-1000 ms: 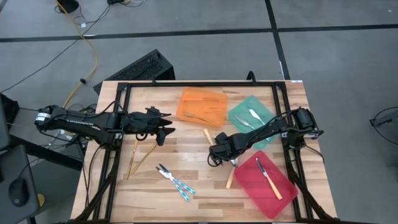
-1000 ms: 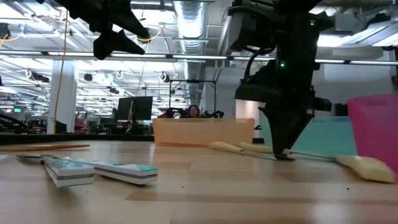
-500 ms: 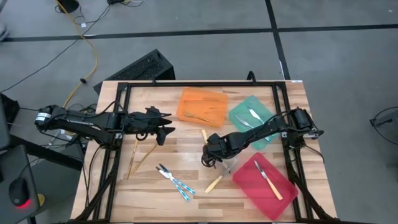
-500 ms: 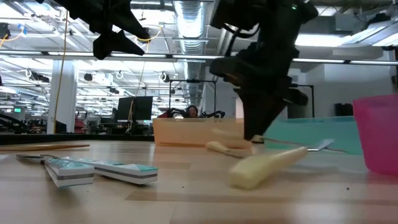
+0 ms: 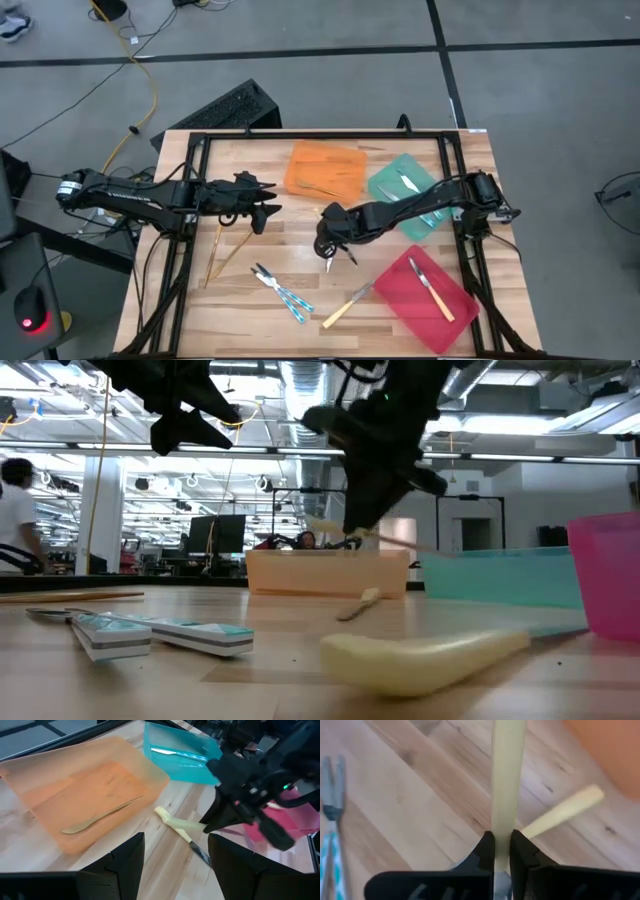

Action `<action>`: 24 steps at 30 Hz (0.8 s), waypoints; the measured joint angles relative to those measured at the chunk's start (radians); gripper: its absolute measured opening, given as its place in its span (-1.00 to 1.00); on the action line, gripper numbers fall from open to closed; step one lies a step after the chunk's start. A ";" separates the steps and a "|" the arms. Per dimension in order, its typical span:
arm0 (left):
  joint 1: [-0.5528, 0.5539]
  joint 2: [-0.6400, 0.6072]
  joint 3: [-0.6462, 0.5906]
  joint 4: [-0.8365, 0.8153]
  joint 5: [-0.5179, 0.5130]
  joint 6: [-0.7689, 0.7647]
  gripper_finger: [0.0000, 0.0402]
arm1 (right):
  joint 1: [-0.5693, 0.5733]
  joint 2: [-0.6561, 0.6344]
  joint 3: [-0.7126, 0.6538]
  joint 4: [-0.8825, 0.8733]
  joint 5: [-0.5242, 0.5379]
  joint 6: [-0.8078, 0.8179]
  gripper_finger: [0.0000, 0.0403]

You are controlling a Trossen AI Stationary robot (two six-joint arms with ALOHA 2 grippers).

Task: Sort silverware by color (type)
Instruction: Put the middle yellow knife into the red bin

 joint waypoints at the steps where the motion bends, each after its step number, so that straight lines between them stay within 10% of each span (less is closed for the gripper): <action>1: 0.000 0.000 0.000 0.000 0.000 0.005 0.00 | 0.000 0.000 0.019 -0.019 0.000 -0.012 -0.84; 24: 0.000 0.000 0.000 0.002 0.073 -0.009 0.00 | 0.351 -0.029 0.542 -0.880 -0.030 0.249 -0.84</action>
